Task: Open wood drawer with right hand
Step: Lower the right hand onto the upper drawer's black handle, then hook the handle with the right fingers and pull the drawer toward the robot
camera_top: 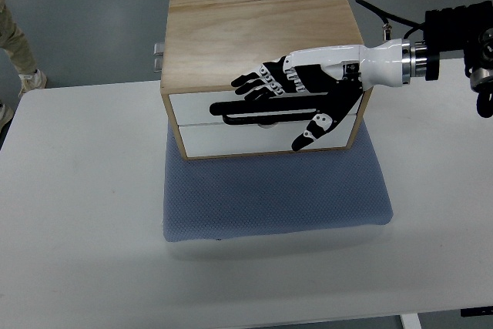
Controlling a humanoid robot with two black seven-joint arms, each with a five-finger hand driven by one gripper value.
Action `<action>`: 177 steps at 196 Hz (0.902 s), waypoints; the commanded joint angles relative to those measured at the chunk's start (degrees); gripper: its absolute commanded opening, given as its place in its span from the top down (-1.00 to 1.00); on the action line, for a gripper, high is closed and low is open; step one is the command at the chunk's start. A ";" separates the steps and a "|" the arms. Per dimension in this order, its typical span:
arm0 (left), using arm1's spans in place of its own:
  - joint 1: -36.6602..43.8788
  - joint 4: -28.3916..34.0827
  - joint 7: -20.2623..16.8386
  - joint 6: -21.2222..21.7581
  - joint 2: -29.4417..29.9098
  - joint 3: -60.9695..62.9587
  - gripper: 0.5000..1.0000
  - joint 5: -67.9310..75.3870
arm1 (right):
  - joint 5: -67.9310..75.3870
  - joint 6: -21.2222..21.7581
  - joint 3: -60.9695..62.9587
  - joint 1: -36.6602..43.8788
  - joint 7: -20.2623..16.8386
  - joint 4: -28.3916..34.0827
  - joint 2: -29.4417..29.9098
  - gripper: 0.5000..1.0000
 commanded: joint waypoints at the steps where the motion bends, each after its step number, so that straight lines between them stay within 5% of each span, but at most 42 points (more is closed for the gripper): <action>1: 0.00 0.00 0.06 0.00 0.00 -0.07 -1.00 0.01 | -1.97 -1.60 0.31 -1.44 -0.13 -3.42 2.05 -0.81; 177: 0.00 0.00 0.06 0.00 0.00 0.02 -1.00 0.01 | -5.66 -1.87 -0.05 -6.45 -0.13 -6.14 1.61 -0.81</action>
